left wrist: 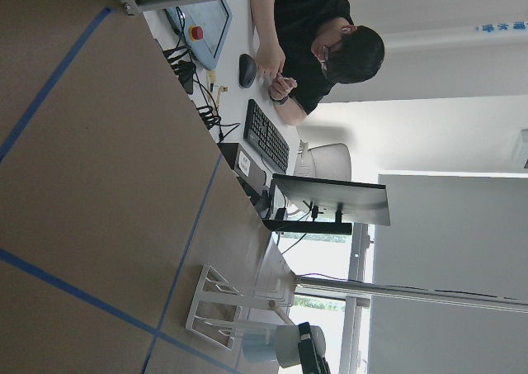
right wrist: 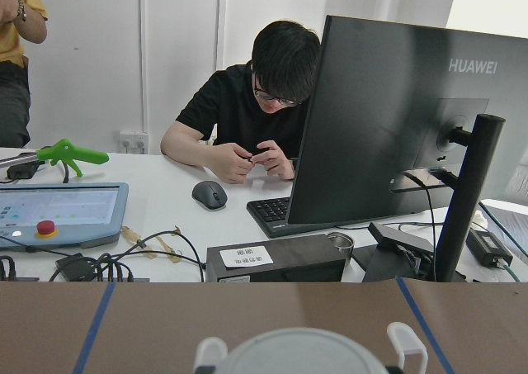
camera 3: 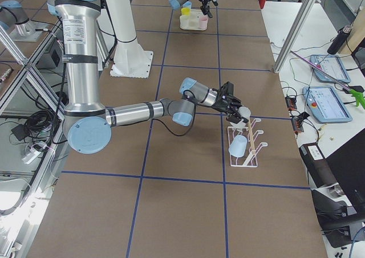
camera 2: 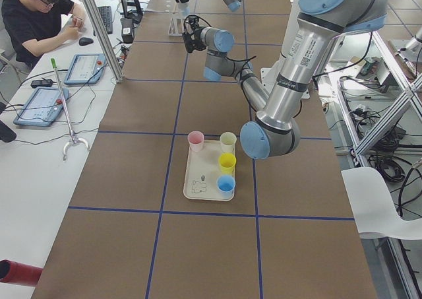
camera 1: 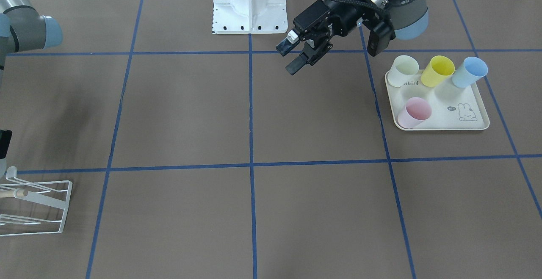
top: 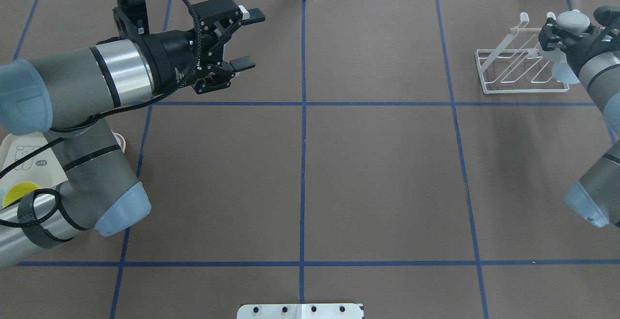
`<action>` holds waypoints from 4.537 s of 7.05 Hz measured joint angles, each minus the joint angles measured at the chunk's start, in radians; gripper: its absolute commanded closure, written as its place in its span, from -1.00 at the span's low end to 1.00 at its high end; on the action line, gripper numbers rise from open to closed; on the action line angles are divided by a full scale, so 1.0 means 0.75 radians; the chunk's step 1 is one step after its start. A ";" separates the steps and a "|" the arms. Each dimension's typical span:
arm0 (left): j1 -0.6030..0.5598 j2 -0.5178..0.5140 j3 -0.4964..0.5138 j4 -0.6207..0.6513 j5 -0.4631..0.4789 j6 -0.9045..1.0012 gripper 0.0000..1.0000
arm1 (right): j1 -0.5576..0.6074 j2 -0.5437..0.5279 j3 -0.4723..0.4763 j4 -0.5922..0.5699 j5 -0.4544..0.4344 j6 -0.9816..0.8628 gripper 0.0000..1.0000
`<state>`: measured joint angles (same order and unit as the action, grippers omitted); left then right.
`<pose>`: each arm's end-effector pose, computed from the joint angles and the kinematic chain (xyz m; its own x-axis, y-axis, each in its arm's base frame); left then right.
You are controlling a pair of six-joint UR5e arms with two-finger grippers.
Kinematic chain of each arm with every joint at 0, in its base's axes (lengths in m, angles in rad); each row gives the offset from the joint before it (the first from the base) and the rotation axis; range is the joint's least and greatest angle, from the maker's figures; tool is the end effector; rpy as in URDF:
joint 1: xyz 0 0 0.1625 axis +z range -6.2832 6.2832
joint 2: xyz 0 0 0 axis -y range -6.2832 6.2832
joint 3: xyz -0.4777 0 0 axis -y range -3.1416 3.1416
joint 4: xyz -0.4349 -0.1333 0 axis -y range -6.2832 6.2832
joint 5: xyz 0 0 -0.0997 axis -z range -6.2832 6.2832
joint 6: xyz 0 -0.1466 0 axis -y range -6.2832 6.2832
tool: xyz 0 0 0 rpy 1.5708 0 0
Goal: Transfer IKEA cup to right arm and place on rack
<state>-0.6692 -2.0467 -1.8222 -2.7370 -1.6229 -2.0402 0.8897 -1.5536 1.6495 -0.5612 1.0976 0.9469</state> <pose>0.4326 -0.5024 0.1570 -0.4846 -0.1927 -0.8533 0.4054 0.8149 -0.4143 -0.2239 -0.5940 0.5679 0.7831 0.1403 0.6059 -0.6043 0.4017 0.6881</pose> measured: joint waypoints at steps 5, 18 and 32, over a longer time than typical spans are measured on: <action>0.004 0.001 0.000 0.000 0.000 -0.002 -1.00 | -0.003 -0.032 0.001 0.001 0.002 -0.007 1.00; 0.009 0.005 0.010 -0.002 0.000 -0.003 -1.00 | 0.017 -0.010 -0.033 -0.002 -0.001 -0.018 1.00; 0.017 0.044 0.013 -0.018 0.004 -0.020 -1.00 | -0.010 0.038 -0.152 -0.002 0.001 0.001 1.00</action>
<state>-0.6566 -2.0140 -1.8122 -2.7504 -1.6199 -2.0554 0.8824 -1.5247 1.5352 -0.5630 1.0983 0.9477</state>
